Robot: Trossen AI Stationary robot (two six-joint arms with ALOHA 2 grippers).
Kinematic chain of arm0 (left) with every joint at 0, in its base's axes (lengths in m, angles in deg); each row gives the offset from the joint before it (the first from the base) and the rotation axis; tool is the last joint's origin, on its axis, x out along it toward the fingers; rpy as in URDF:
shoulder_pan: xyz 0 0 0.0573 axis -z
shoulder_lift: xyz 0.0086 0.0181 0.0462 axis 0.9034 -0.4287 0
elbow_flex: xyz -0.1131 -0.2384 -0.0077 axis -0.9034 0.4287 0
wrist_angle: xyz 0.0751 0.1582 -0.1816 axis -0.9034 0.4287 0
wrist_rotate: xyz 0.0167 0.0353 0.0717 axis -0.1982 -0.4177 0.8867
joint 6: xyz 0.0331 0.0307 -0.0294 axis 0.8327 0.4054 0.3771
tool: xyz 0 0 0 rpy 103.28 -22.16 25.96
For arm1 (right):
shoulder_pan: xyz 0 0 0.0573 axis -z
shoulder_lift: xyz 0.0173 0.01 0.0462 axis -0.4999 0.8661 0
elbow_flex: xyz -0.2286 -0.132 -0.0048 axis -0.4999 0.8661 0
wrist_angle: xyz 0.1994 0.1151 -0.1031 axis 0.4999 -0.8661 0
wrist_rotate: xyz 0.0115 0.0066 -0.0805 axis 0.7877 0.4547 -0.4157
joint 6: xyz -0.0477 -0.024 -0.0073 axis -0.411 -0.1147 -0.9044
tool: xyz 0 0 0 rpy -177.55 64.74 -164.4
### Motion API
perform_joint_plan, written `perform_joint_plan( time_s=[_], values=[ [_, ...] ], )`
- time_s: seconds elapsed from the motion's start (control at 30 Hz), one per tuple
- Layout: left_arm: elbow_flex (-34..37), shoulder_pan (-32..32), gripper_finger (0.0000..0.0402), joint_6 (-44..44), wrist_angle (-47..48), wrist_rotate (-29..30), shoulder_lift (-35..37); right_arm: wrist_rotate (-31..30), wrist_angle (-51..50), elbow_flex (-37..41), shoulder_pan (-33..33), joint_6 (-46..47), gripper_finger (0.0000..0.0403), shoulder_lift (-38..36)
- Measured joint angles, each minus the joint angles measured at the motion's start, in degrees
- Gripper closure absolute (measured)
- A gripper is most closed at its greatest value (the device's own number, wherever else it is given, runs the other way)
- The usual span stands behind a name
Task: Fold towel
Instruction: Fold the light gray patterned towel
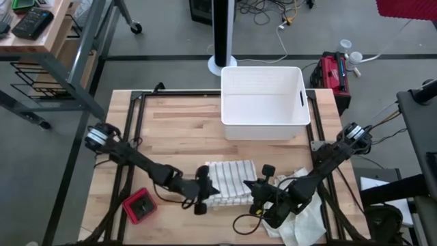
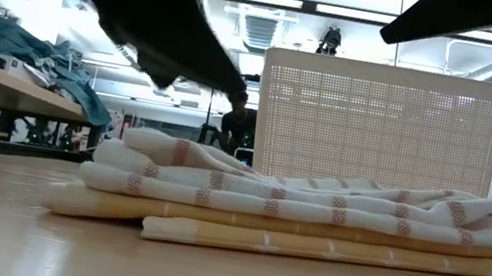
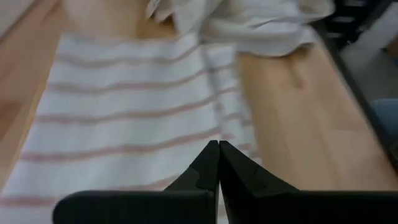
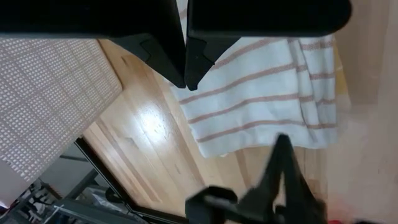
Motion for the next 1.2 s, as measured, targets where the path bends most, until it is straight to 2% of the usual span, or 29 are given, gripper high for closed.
perform_joint_plan(
  time_s=[0.2,0.83,0.97,1.07,1.2],
  values=[
    [0.2,4.3,0.0401,10.6,0.1,-1.4,0.9,0.0,0.0,0.0,0.1,0.0,0.0403,0.0],
    [1.2,4.8,0.0401,9.8,-1.0,-1.2,0.6,-0.4,0.0,0.6,0.4,0.1,0.0403,0.0],
    [1.2,4.8,0.0401,7.1,0.0,0.4,0.7,-0.1,-0.6,0.4,0.5,0.9,0.0403,-0.3],
    [1.2,4.8,0.0401,2.5,3.5,0.6,2.4,3.4,-2.3,-1.7,0.5,5.7,0.0403,-1.7],
    [1.2,4.9,0.0401,-2.2,11.9,0.2,7.0,15.1,-13.6,-6.0,1.6,18.2,0.0403,-3.7]
  ],
)
